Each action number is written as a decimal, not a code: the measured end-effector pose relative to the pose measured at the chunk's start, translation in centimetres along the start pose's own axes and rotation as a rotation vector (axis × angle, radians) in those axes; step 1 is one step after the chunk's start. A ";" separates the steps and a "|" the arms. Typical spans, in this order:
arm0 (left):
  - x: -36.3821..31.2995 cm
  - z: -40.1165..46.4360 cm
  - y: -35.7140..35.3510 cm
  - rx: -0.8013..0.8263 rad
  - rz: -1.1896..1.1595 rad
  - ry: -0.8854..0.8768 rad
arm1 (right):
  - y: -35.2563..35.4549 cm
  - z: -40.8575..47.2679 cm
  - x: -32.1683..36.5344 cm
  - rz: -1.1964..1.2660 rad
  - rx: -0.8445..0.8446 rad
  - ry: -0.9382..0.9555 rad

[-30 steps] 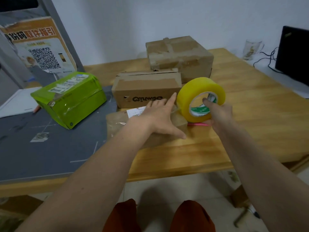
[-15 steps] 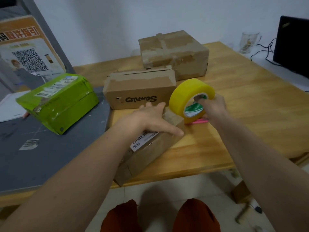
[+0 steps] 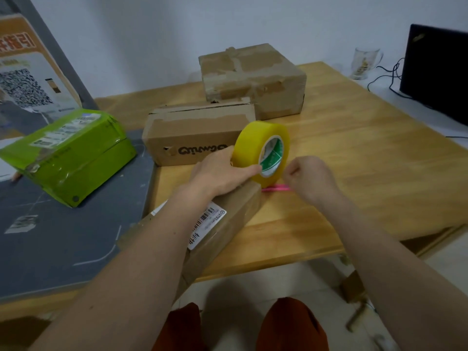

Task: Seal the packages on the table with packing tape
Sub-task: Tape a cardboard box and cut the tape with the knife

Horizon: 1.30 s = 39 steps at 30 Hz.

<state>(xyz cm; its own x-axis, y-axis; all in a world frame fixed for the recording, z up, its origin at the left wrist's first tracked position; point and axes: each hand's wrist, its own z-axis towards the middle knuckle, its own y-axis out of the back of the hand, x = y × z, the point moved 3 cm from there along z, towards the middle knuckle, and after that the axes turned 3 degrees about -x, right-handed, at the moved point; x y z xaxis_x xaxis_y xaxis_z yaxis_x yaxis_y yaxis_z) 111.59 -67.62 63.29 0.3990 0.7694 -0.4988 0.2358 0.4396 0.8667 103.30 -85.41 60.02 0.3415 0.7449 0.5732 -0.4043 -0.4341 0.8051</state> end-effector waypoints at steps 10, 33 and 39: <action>1.0 -0.7 1.3 0.030 -0.067 0.049 | -0.1 -1.9 1.1 -0.228 0.217 0.395; 1.3 -1.3 2.7 0.302 -0.332 0.179 | 2.5 -4.4 -1.2 -0.238 0.316 0.259; 1.3 -1.9 3.1 0.398 -0.448 0.345 | 5.0 -6.6 1.7 0.255 0.254 0.362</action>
<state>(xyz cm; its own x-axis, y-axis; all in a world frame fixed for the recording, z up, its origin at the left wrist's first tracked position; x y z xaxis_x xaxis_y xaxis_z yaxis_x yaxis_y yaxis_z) 111.20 -64.38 65.32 -0.1023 0.6857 -0.7207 0.6457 0.5969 0.4763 96.27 -83.02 64.00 -0.0753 0.7073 0.7029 -0.2025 -0.7011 0.6837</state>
